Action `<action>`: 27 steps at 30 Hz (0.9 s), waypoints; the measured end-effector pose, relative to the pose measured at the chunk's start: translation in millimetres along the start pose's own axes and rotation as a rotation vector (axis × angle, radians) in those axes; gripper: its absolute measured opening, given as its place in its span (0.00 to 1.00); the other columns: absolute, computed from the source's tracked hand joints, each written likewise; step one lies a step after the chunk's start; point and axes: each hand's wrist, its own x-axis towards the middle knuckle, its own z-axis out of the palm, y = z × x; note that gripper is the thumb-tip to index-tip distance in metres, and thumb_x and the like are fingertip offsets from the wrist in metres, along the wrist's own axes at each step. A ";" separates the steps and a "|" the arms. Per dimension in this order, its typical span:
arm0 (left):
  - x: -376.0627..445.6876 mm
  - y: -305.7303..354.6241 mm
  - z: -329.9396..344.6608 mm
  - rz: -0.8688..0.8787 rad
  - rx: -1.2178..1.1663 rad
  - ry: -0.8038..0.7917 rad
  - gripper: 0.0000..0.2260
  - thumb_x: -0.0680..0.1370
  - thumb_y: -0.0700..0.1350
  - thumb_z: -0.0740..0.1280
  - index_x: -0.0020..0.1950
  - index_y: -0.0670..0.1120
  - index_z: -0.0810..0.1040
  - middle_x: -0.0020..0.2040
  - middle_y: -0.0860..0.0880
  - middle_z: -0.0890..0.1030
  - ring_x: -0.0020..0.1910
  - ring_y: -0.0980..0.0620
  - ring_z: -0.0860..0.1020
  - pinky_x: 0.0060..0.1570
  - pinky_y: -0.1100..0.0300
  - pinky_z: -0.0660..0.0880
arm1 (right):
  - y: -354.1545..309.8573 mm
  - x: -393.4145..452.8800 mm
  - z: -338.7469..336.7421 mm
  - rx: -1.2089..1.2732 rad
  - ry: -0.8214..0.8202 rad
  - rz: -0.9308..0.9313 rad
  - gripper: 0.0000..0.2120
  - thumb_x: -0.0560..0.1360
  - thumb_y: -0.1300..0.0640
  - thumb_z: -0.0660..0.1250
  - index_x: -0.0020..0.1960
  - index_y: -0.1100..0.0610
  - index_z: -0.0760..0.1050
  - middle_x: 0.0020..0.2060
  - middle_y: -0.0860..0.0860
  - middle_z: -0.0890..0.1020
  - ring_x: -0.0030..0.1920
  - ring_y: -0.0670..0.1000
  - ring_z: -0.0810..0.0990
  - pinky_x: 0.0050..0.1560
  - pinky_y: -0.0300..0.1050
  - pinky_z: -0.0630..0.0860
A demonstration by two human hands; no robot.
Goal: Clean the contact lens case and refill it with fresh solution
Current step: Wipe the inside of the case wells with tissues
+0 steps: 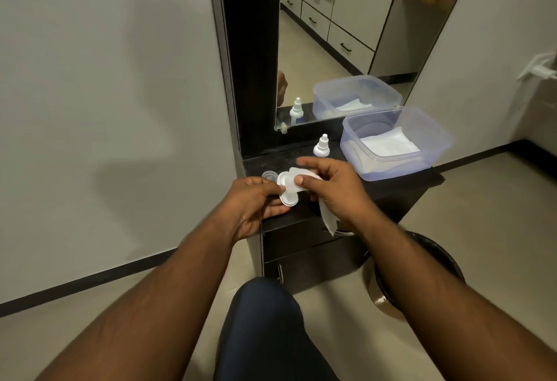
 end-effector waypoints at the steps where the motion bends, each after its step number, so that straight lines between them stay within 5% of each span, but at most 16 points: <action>1: 2.5 -1.0 -1.9 -0.003 -0.007 -0.010 0.04 0.76 0.32 0.67 0.50 0.35 0.77 0.41 0.38 0.85 0.38 0.44 0.85 0.38 0.54 0.83 | 3.9 0.8 2.6 -0.015 0.041 -0.052 0.13 0.71 0.62 0.72 0.55 0.55 0.80 0.46 0.49 0.84 0.41 0.42 0.81 0.39 0.35 0.76; 5: 6.4 -2.9 -1.6 -0.023 -0.023 0.007 0.07 0.75 0.34 0.68 0.53 0.35 0.77 0.43 0.37 0.84 0.38 0.45 0.85 0.35 0.55 0.83 | 21.2 1.5 7.9 -0.310 0.147 -0.309 0.09 0.70 0.62 0.73 0.50 0.59 0.83 0.44 0.49 0.84 0.45 0.42 0.81 0.48 0.31 0.75; 9: 4.4 1.4 0.8 -0.060 -0.026 0.034 0.10 0.76 0.33 0.67 0.57 0.33 0.76 0.43 0.36 0.84 0.36 0.45 0.85 0.34 0.55 0.83 | 31.1 -2.3 8.8 -0.619 0.006 -0.551 0.07 0.72 0.62 0.72 0.49 0.61 0.83 0.45 0.55 0.82 0.45 0.48 0.80 0.49 0.36 0.74; 16: 1.7 3.4 -1.2 -0.041 -0.010 -0.017 0.09 0.76 0.33 0.67 0.55 0.33 0.76 0.41 0.38 0.85 0.35 0.46 0.85 0.34 0.57 0.82 | 24.9 -0.3 -6.5 -0.848 -0.221 -0.634 0.12 0.76 0.58 0.67 0.58 0.58 0.80 0.50 0.53 0.77 0.49 0.46 0.76 0.50 0.28 0.69; 21: 0.2 -2.5 2.5 0.038 0.063 0.015 0.01 0.76 0.34 0.68 0.46 0.37 0.77 0.39 0.41 0.84 0.34 0.48 0.84 0.34 0.57 0.82 | 8.7 4.4 -16.8 -1.210 -0.438 -0.752 0.16 0.74 0.58 0.68 0.62 0.59 0.77 0.52 0.57 0.78 0.50 0.54 0.77 0.49 0.44 0.74; 24: 1.9 -5.8 2.4 0.074 0.117 0.053 0.01 0.76 0.35 0.68 0.45 0.39 0.78 0.44 0.40 0.84 0.38 0.48 0.85 0.36 0.57 0.82 | 4.8 3.0 -13.7 -1.384 -0.403 -0.767 0.19 0.73 0.60 0.70 0.64 0.58 0.75 0.53 0.59 0.79 0.52 0.57 0.78 0.49 0.51 0.78; 27: 1.8 -9.3 3.7 0.109 0.132 0.080 0.02 0.76 0.35 0.67 0.44 0.39 0.78 0.45 0.40 0.83 0.39 0.48 0.84 0.37 0.57 0.82 | 15.2 -10.6 3.9 -1.225 -0.232 -0.642 0.16 0.74 0.61 0.67 0.61 0.58 0.77 0.49 0.57 0.78 0.50 0.56 0.76 0.47 0.47 0.73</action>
